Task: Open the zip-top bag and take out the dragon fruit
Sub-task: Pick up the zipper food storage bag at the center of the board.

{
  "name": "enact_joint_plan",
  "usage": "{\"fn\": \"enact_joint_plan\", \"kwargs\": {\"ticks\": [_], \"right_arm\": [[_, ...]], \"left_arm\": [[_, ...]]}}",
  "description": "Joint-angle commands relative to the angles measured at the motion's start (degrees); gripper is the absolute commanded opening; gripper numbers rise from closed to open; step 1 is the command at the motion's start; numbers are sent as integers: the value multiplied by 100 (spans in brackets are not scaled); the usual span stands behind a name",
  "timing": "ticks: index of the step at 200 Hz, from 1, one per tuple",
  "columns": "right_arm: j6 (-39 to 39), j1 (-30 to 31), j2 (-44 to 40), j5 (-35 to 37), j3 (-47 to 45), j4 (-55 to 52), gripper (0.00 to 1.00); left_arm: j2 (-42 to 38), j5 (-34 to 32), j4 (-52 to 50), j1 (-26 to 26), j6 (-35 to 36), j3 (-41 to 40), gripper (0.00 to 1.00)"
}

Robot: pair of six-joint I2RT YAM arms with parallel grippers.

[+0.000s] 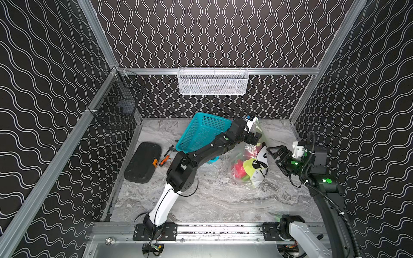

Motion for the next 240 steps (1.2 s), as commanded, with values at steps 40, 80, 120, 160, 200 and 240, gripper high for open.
{"fn": "enact_joint_plan", "kwargs": {"ticks": [40, 80, 120, 160, 200, 240], "right_arm": [[-174, 20, -33, -211, 21, -250, 100], [-387, 134, -34, 62, 193, -259, 100], [-550, 146, 71, 541, 438, -237, 100], [-842, 172, 610, 246, 1307, 430, 97], [-1529, 276, 1330, -939, 2213, 1295, 81], [-3981, 990, 1839, -2306, 2624, 1556, 77]], "left_arm": [[985, -481, -34, -64, 21, 1488, 56], [968, -493, -244, -58, 113, 1717, 3], [-151, 426, -261, 23, 523, 732, 0], [-2085, 2306, -407, 665, 563, -940, 0], [-3156, 4377, -769, 1514, 402, -1411, 0], [-3973, 5415, -506, 1813, 451, -2365, 0]]}}
